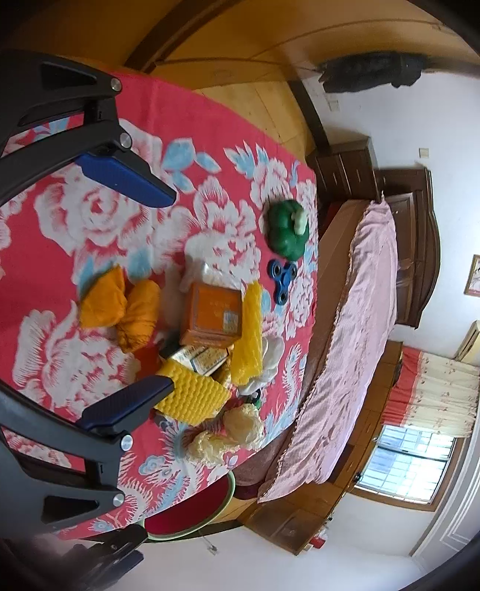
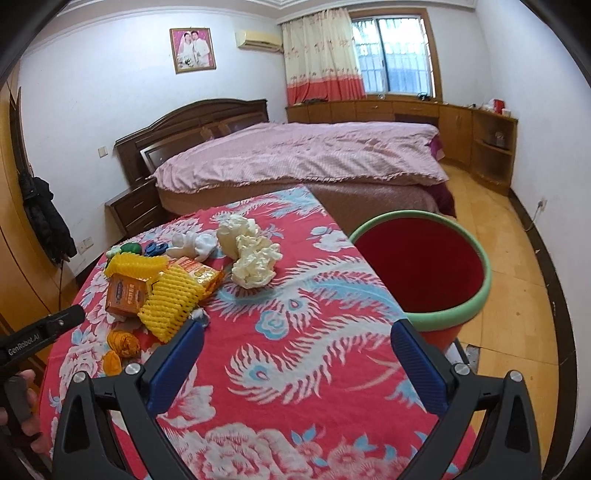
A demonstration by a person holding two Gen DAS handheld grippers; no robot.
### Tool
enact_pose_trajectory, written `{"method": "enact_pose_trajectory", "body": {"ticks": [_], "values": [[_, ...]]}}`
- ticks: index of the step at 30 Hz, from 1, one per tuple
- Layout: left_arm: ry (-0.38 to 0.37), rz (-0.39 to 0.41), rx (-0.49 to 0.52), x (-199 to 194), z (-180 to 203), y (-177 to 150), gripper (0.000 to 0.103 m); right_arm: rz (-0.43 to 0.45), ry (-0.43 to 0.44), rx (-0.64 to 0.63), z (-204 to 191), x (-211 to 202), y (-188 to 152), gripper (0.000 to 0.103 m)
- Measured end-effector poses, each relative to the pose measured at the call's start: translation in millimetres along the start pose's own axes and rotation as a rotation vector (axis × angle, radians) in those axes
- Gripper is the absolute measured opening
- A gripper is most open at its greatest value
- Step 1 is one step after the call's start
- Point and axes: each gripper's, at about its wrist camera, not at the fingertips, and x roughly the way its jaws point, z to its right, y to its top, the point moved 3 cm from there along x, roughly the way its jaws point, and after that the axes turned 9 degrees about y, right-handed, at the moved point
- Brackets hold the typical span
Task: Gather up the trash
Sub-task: 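Grasp the crumpled white paper with the right tool while the left tool grasps the small orange box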
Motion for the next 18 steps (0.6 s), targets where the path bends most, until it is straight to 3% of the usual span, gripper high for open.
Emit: {"method": "enact_pose_trajectory", "body": {"ticks": [14, 18], "values": [[-0.043, -0.069, 0.021, 52, 8, 22, 0.092, -0.124, 0.011, 0.016, -12, 72, 37, 0.103], [-0.063, -0.077, 0.018, 61, 6, 22, 0.085, -0.157, 0.005, 0.018, -19, 94, 40, 0.103]]}}
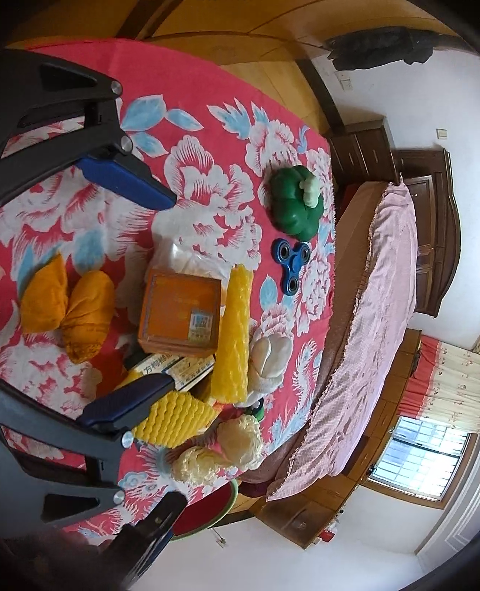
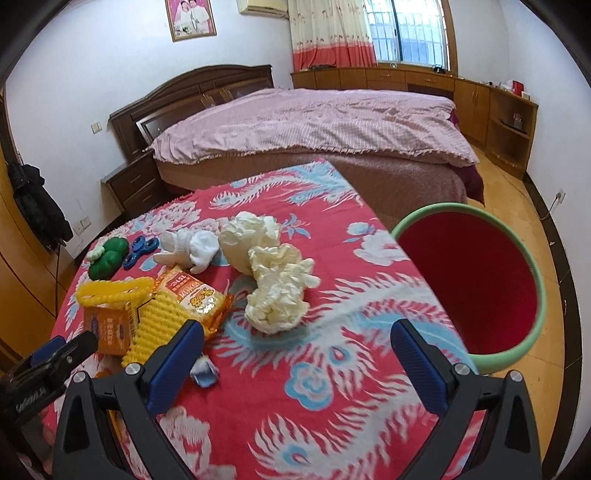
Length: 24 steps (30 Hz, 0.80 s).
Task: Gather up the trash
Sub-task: 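Grasp the crumpled white paper with the right tool while the left tool grasps the small orange box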
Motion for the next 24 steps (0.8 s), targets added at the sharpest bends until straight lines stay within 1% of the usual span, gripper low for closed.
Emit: {"method": "enact_pose_trajectory", "body": {"ticks": [3, 5, 6, 7, 8, 9, 10, 11, 12, 14, 15, 17, 20, 24], "values": [[-0.010, -0.008, 0.000, 6, -3, -1, 0.078, -0.014, -0.004, 0.004, -2, 15, 3, 0.103], [-0.042, -0.024, -0.009, 10, -5, -2, 0.077, -0.021, -0.014, 0.001, -4, 23, 4, 0.103], [-0.059, -0.030, -0.018, 13, -6, -3, 0.075, -0.026, -0.018, 0.003, -4, 27, 5, 0.103], [-0.084, -0.036, -0.033, 15, -7, -3, 0.074, -0.029, -0.018, 0.006, -3, 29, 5, 0.099], [-0.105, -0.042, -0.044, 16, -7, -4, 0.071, -0.032, -0.013, 0.016, -3, 32, 6, 0.090], [-0.120, -0.046, -0.050, 17, -7, -5, 0.068, -0.037, -0.006, 0.026, -3, 34, 5, 0.086], [-0.140, -0.053, -0.055, 19, -7, -5, 0.067, -0.046, 0.001, 0.040, -2, 38, 5, 0.078], [-0.150, -0.059, -0.056, 20, -7, -6, 0.063, -0.051, 0.006, 0.050, 0, 40, 4, 0.072], [-0.162, -0.065, -0.055, 22, -6, -6, 0.059, -0.058, 0.010, 0.059, 1, 43, 4, 0.069], [-0.194, -0.076, -0.048, 23, -3, -7, 0.053, -0.068, 0.015, 0.068, 2, 46, 2, 0.058], [-0.208, -0.079, -0.045, 24, -2, -7, 0.049, -0.071, 0.015, 0.070, 2, 47, 1, 0.056], [-0.226, -0.078, -0.047, 23, -1, -8, 0.049, -0.079, 0.022, 0.071, 3, 49, -1, 0.048], [-0.238, -0.053, -0.044, 19, 0, -7, 0.049, -0.076, 0.022, 0.065, 4, 49, -3, 0.039], [-0.250, -0.027, -0.054, 9, -2, -6, 0.047, -0.072, 0.042, 0.064, 6, 45, -4, 0.033]]}}
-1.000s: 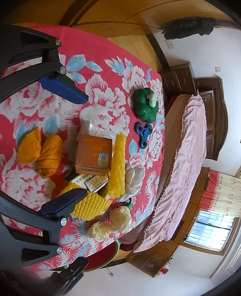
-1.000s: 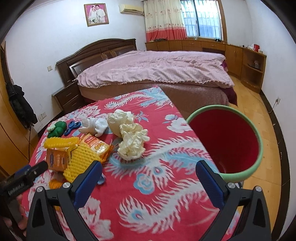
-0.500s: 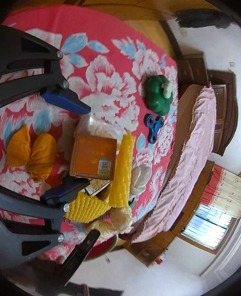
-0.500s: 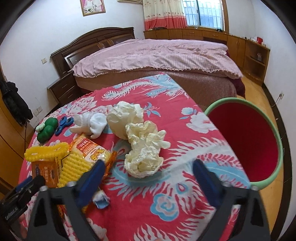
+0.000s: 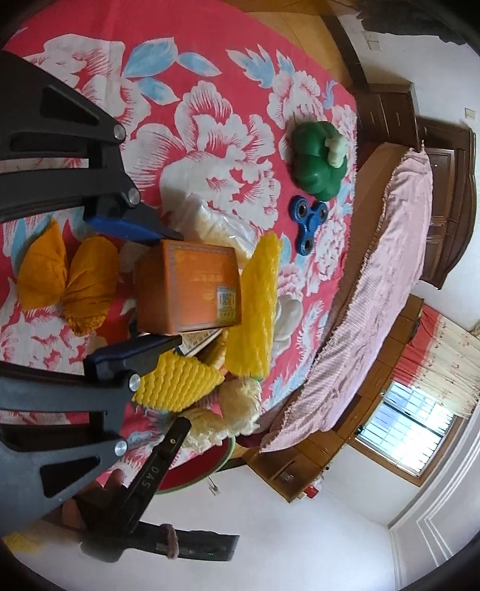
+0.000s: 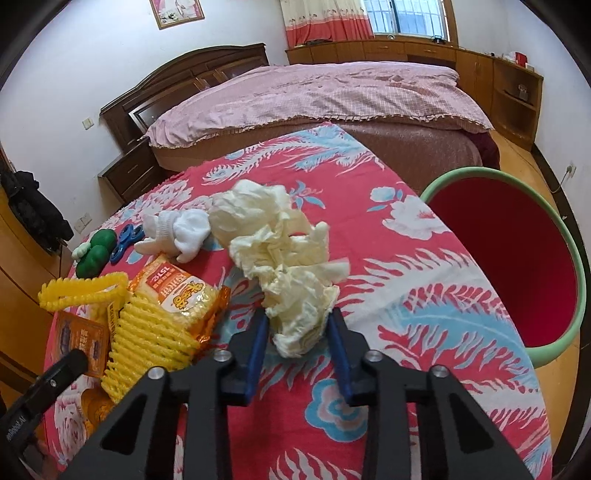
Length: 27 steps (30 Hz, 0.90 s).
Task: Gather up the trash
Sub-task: 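Grasp the crumpled white paper with the right tool while the left tool grasps the small orange box, then carry paper and box over the red bucket and open both tools to drop them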
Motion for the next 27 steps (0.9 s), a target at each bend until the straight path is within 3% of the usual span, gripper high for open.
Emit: {"method": "enact_pose_trajectory", "body": {"ticks": [19, 27], "values": [[-0.001, 0.124, 0.040, -74, 30, -7, 0.047, 0.116, 0.092, -0.009, 6, -81, -20, 0.027], [-0.021, 0.126, 0.105, -77, 64, -3, 0.047, 0.176, 0.084, 0.021, 24, -116, -22, 0.027]]}}
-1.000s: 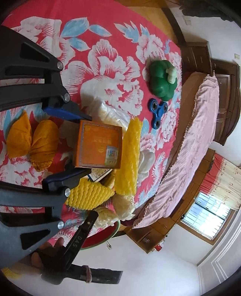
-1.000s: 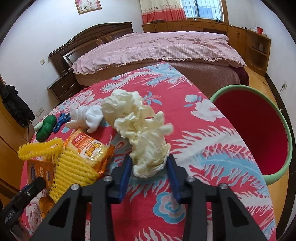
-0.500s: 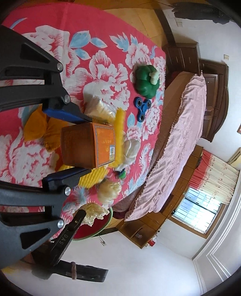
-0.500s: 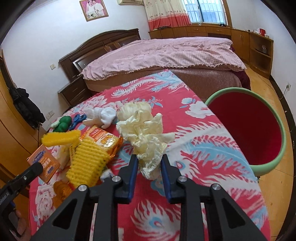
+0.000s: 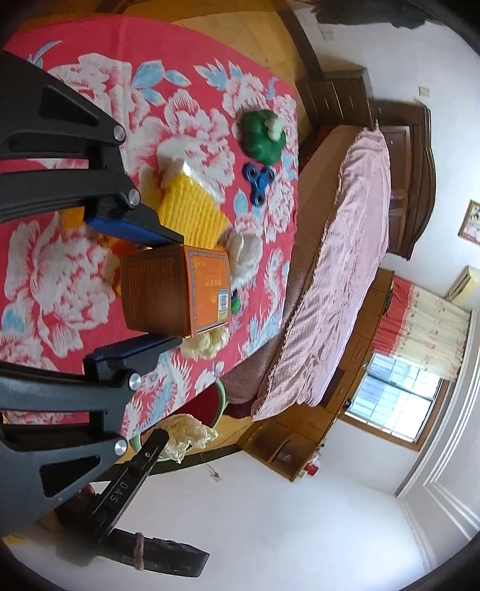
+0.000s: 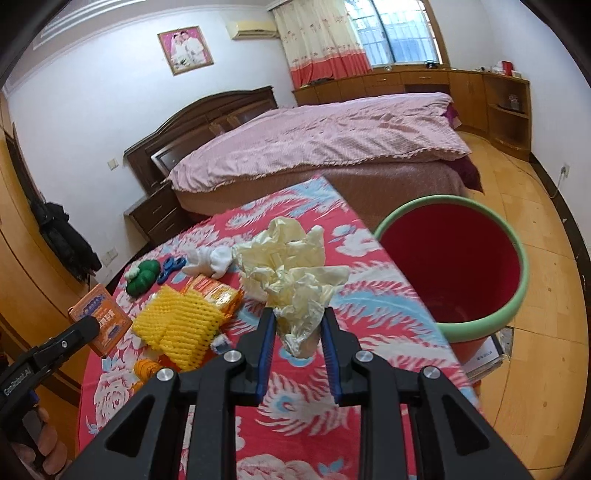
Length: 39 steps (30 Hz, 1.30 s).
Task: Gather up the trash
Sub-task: 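Carry paper and box over the red bucket and open both tools to drop them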
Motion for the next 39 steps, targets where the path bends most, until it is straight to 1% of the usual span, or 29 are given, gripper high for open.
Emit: {"method": "enact_pose_trajectory", "body": {"ticks": [5, 11, 16, 25, 30, 34, 36, 39], "values": [[-0.021, -0.008, 0.067, 10, 33, 6, 0.047, 0.034, -0.034, 0.038, 23, -16, 6, 0.027], [-0.055, -0.034, 0.134, 33, 76, 13, 0.047, 0.063, -0.078, 0.108, 66, -26, 11, 0.027], [-0.090, -0.063, 0.184, 62, 116, 19, 0.047, 0.071, -0.104, 0.160, 100, -27, 16, 0.027], [-0.142, -0.110, 0.266, 110, 181, 17, 0.047, 0.064, -0.145, 0.220, 153, -17, 24, 0.030], [-0.161, -0.144, 0.305, 135, 207, 10, 0.047, 0.063, -0.167, 0.236, 173, -9, 27, 0.030], [-0.165, -0.170, 0.337, 157, 225, 8, 0.047, 0.068, -0.179, 0.250, 186, -4, 28, 0.033], [-0.168, -0.178, 0.355, 164, 233, 8, 0.047, 0.073, -0.183, 0.253, 192, -3, 28, 0.034], [-0.165, -0.182, 0.369, 169, 240, 9, 0.047, 0.076, -0.185, 0.262, 200, -1, 29, 0.040]]}}
